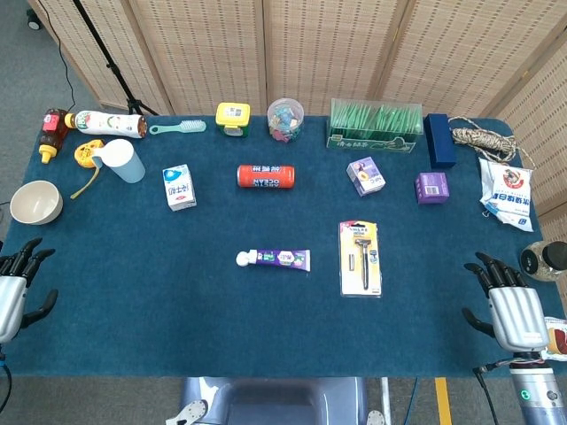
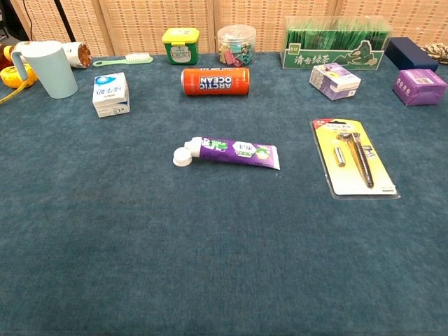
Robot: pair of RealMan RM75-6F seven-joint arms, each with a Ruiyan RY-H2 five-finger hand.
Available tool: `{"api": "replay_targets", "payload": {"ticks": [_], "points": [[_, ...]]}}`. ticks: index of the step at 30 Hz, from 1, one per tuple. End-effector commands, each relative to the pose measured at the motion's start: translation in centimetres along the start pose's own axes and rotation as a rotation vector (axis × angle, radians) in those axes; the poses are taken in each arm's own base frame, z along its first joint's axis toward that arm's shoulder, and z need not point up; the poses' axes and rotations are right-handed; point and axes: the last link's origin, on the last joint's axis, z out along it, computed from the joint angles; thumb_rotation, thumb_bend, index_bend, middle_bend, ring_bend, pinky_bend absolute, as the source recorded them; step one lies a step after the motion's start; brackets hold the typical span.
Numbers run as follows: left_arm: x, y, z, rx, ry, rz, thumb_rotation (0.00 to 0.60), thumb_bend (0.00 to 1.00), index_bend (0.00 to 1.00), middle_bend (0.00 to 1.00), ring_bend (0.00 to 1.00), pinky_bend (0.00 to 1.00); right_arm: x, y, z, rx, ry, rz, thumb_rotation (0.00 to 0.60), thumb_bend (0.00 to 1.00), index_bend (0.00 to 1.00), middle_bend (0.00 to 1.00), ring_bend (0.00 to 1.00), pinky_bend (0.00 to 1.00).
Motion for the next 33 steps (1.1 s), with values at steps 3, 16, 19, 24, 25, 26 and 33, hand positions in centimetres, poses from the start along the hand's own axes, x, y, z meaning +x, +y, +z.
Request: {"api": "replay_targets", "payload": {"ticks": [3, 16, 19, 24, 25, 26, 33], "points": [[0.0, 0.2, 0.5, -0.012, -0.003, -0.002, 0.563, 0.34, 0.22, 0.13, 0.23, 0.21, 0.0, 0.1, 0.0, -0.004, -0.001, -0.002, 0.600, 0.22, 0.24, 0.15, 0.18, 0.22], [-0.9, 3.0, 5.1, -0.153, -0.066, -0.022, 0.600, 0.34, 0.36, 0.34, 0.39, 0.27, 0.0, -0.1, 0.0, -0.015, -0.013, -0.015, 0.600, 0.22, 0.24, 0.15, 0.18, 0.22], [-1.5, 4.2, 6.5, -0.209, -0.105, -0.012, 0.586, 0.34, 0.30, 0.28, 0.34, 0.27, 0.1, -0.1, 0.0, -0.018, -0.017, -0.019, 0.600, 0.22, 0.24, 0.15, 0.18, 0.22], [-2.3, 7.2, 9.0, -0.305, -0.176, -0.010, 0.522, 0.34, 0.27, 0.24, 0.29, 0.27, 0.2, -0.2, 0.0, -0.023, -0.024, -0.022, 0.600, 0.22, 0.24, 0.15, 0.18, 0.22], [-2.5, 7.7, 9.5, -0.320, -0.184, -0.012, 0.521, 0.34, 0.27, 0.24, 0.29, 0.27, 0.1, -0.2, -0.1, -0.024, -0.027, -0.023, 0.600, 0.22, 0.24, 0.15, 0.18, 0.22], [-2.7, 9.1, 10.2, -0.357, -0.199, -0.021, 0.520, 0.34, 0.27, 0.23, 0.29, 0.27, 0.1, -0.2, -0.2, -0.026, -0.031, -0.024, 0.600, 0.22, 0.24, 0.15, 0.18, 0.22], [-3.4, 13.3, 13.1, -0.433, -0.253, -0.052, 0.513, 0.34, 0.30, 0.22, 0.28, 0.27, 0.2, -0.2, -0.4, -0.033, -0.032, -0.025, 0.600, 0.22, 0.24, 0.15, 0.18, 0.22]]}}
